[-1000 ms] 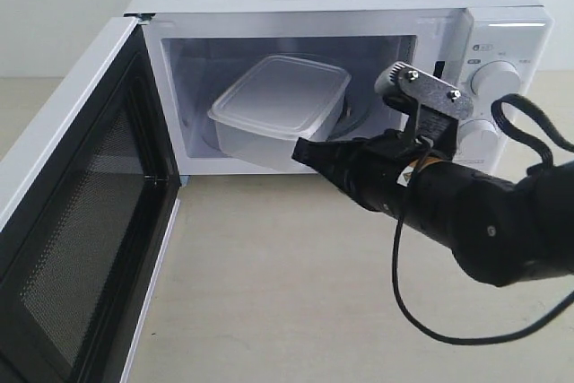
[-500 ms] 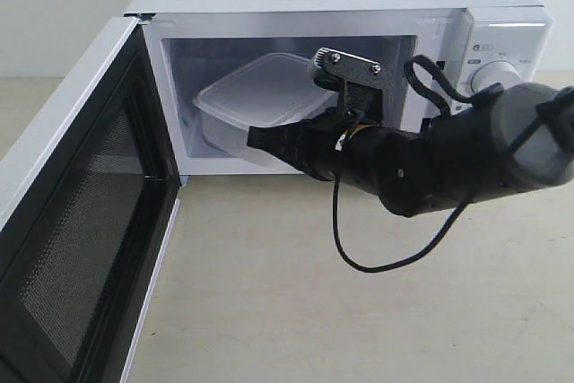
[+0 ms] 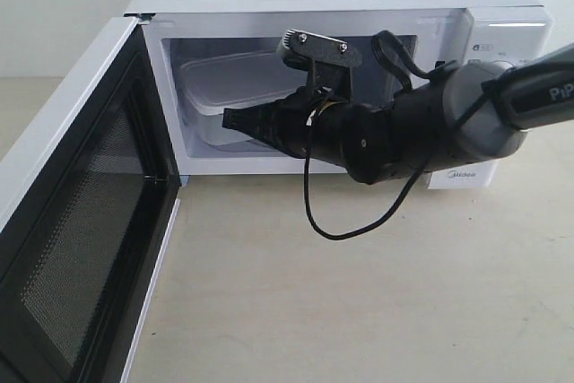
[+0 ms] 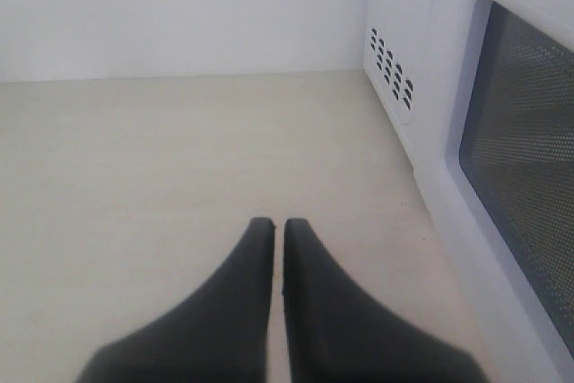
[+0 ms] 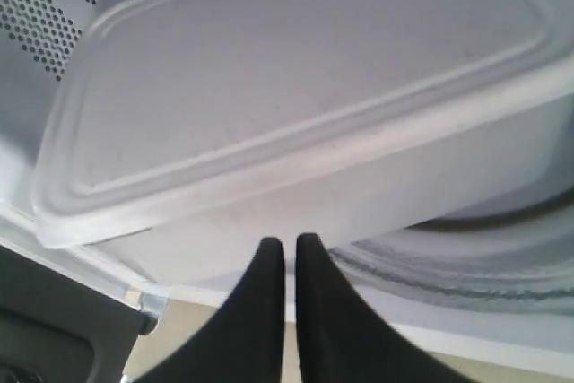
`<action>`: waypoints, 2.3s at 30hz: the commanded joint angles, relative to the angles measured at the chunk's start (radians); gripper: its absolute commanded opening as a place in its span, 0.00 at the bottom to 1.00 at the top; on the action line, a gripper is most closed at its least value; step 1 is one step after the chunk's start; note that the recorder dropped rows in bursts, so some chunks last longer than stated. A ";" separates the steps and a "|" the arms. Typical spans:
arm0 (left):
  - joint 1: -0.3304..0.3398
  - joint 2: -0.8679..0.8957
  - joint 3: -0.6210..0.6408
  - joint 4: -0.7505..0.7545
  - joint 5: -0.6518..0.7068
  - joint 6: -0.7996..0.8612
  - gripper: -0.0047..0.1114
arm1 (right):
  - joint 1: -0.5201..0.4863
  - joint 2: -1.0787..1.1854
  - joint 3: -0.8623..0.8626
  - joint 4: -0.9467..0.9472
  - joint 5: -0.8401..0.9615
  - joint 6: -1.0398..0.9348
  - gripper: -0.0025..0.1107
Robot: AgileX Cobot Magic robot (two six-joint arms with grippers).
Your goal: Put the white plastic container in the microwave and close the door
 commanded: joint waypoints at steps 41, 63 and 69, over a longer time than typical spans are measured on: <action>0.004 -0.004 0.004 -0.004 -0.001 0.001 0.08 | 0.111 -0.897 0.577 -0.128 0.376 -0.125 0.02; 0.004 -0.004 0.004 -0.004 -0.377 0.001 0.08 | 0.109 -1.004 0.577 -0.150 0.423 -0.197 0.02; 0.004 -0.004 0.004 -0.004 -0.500 -0.010 0.08 | 0.109 -1.004 0.577 -0.185 0.415 -0.197 0.02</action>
